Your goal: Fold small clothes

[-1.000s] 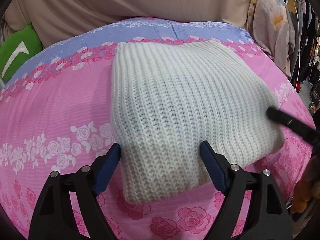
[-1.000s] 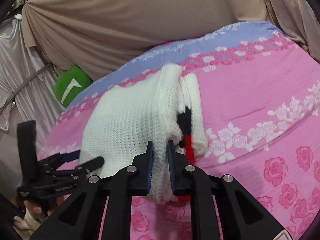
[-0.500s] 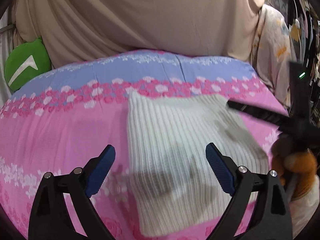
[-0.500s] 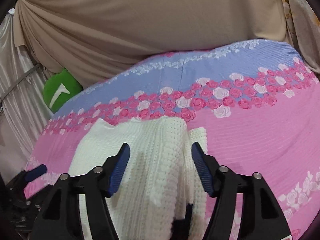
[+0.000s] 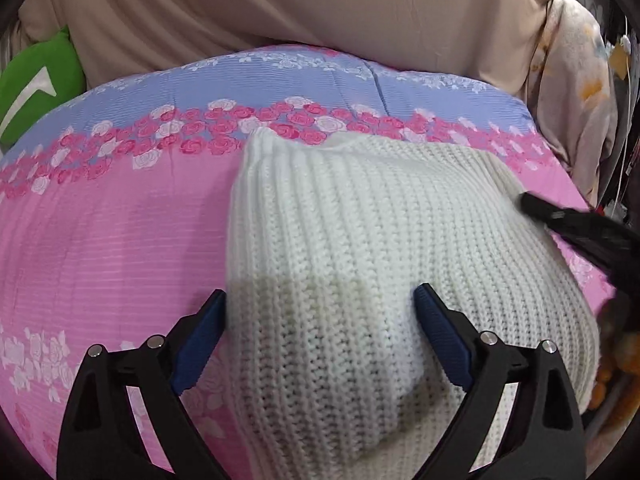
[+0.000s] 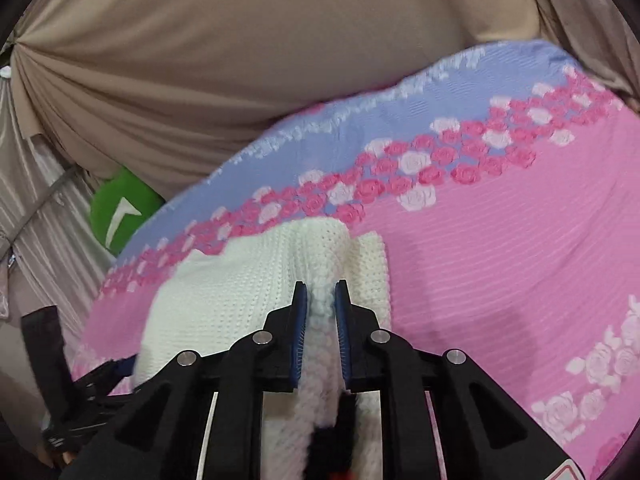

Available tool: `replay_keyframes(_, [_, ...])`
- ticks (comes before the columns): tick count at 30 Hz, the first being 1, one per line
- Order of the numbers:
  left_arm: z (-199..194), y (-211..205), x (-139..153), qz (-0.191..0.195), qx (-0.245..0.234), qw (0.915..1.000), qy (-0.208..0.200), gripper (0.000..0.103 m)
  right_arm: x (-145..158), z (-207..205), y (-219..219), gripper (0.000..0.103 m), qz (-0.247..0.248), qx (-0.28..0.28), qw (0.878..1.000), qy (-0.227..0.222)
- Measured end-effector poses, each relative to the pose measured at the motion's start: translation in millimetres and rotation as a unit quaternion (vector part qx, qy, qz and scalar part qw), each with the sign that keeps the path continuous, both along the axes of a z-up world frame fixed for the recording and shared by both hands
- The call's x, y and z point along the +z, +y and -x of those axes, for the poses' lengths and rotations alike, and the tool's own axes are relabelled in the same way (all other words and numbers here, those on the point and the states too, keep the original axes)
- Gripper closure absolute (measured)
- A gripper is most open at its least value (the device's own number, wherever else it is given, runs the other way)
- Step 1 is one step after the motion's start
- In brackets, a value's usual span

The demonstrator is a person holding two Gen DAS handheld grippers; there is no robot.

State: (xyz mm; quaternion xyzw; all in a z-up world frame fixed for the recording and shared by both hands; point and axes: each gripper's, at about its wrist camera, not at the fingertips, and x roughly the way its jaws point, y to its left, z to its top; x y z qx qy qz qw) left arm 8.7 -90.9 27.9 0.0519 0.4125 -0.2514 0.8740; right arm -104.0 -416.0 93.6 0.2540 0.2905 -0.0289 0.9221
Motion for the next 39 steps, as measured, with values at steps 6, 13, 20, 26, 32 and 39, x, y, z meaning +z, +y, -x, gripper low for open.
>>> replay_keyframes(6, [20.0,3.9,12.4,-0.008,-0.005,0.9997,-0.025,0.014,23.5,68.4,62.1,0.085,0.045,0.054,0.997,-0.033])
replay_keyframes(13, [37.5,-1.7,6.7,-0.041,-0.011,0.9979,-0.048,0.013,-36.3,66.6,86.5,0.1,0.076,0.054,0.993,0.066])
replay_keyframes(20, [54.2,8.0,10.5,-0.043,-0.011,0.9977,-0.052,0.013,-33.2,82.0,87.8,0.098,0.104,0.046,0.991,0.069])
replay_keyframes(26, [63.0,10.3,6.1,-0.054,-0.015,0.9972,-0.049,0.013,-14.2,91.8,92.3,0.092,0.09,0.041,0.994,0.036])
replay_keyframes(32, [68.8,12.9,3.5,-0.055,-0.019,0.9973,-0.045,0.013,5.0,86.9,102.5,0.091,0.12,0.043,0.992,0.012])
replay_keyframes(39, [75.8,14.7,-8.3,-0.066,-0.026,0.9971,-0.028,0.013,-40.1,56.5,74.6,0.103,0.092,0.02,0.994,0.058])
